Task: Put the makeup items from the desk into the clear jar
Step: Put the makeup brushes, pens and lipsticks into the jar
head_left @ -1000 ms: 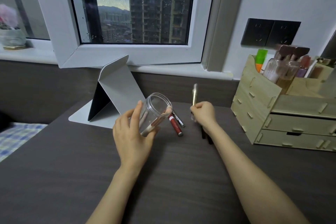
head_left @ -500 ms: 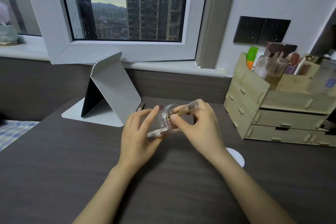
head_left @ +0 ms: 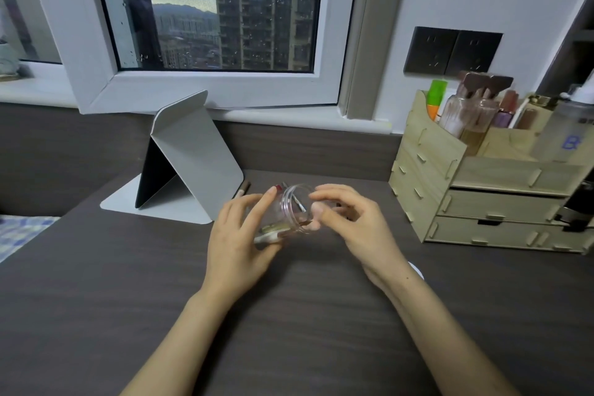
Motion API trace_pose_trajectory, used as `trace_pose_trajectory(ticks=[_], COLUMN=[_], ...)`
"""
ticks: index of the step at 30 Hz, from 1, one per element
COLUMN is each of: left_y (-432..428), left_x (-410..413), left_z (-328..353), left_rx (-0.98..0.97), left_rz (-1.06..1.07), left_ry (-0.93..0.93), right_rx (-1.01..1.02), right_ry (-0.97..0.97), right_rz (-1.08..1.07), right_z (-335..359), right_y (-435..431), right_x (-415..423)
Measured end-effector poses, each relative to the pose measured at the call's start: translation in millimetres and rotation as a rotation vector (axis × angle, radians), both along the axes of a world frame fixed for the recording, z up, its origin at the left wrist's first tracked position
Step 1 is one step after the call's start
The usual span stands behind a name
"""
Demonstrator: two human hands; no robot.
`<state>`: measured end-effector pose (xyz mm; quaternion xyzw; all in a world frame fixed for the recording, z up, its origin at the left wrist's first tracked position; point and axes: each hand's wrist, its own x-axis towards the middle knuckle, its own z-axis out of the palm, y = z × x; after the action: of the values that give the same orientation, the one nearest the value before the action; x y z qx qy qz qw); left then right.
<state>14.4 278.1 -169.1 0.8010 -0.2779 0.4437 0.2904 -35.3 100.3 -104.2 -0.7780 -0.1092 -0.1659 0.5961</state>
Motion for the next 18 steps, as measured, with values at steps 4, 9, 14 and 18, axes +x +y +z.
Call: trace_pose_trajectory(ticks=[4, 9, 14, 18], left_y=[1, 3, 5, 5], left_x=[2, 5, 6, 6], left_z=[-2, -4, -4, -3], left_rx=[-0.014, -0.041, -0.035, -0.03], left_rz=[0.036, 0.081, 0.096, 0.092], left_ry=[0.017, 0.05, 0.067, 0.063], right_rx=[0.105, -0.674, -0.73, -0.805], right_ry=[0.046, 0.34, 0.518, 0.581], right_rz=[-0.35, -0.731, -0.71, -0.704], right_z=[-17, -54, -60, -55], right_y=[-23, -66, -74, -78], right_x=[29, 81, 106, 112])
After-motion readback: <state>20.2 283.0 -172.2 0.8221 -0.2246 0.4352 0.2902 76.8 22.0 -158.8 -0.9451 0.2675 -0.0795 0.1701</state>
